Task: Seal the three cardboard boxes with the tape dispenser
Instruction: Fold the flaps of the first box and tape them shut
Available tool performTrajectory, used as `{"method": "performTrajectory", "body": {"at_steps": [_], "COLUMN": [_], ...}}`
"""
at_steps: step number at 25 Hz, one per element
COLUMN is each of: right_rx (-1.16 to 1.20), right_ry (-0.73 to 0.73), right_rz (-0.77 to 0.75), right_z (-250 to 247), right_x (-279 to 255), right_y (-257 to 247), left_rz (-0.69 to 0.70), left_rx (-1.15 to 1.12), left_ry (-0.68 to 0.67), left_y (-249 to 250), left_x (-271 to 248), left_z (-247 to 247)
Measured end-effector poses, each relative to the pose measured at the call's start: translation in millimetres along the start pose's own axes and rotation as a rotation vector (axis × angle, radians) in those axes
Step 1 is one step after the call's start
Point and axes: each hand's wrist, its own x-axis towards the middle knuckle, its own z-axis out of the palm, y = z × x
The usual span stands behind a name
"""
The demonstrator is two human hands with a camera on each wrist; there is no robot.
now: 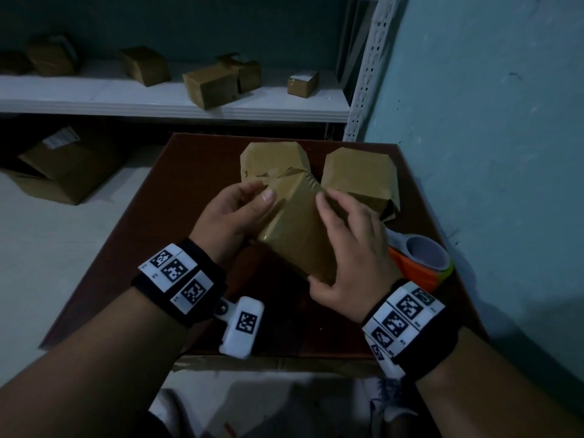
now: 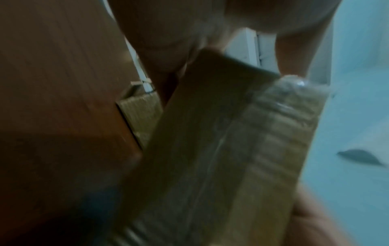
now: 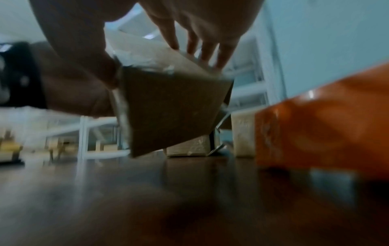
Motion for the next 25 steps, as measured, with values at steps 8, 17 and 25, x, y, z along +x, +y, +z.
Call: {"method": "performTrajectory", "body": {"at_steps": [8,17,25], "right_rx": [-0.199,-0.039,-0.070], "right_ry": [-0.058,-0.019,-0.257], "right_rz": [-0.121,0.027,0.023], "right_z": [2,-7,7], "right_x": [-7,1,0], "right_y": [-4,15,28], "left_rz": [-0.104,-0.124,-0.059], "left_rx": [0.213,0.437,0.449], "left_ry": [-0.165,-0.269,-0.285], "left_y": [3,-6,-5], "left_x": [8,7,5], "left_z": [-27,-37,-34]}}
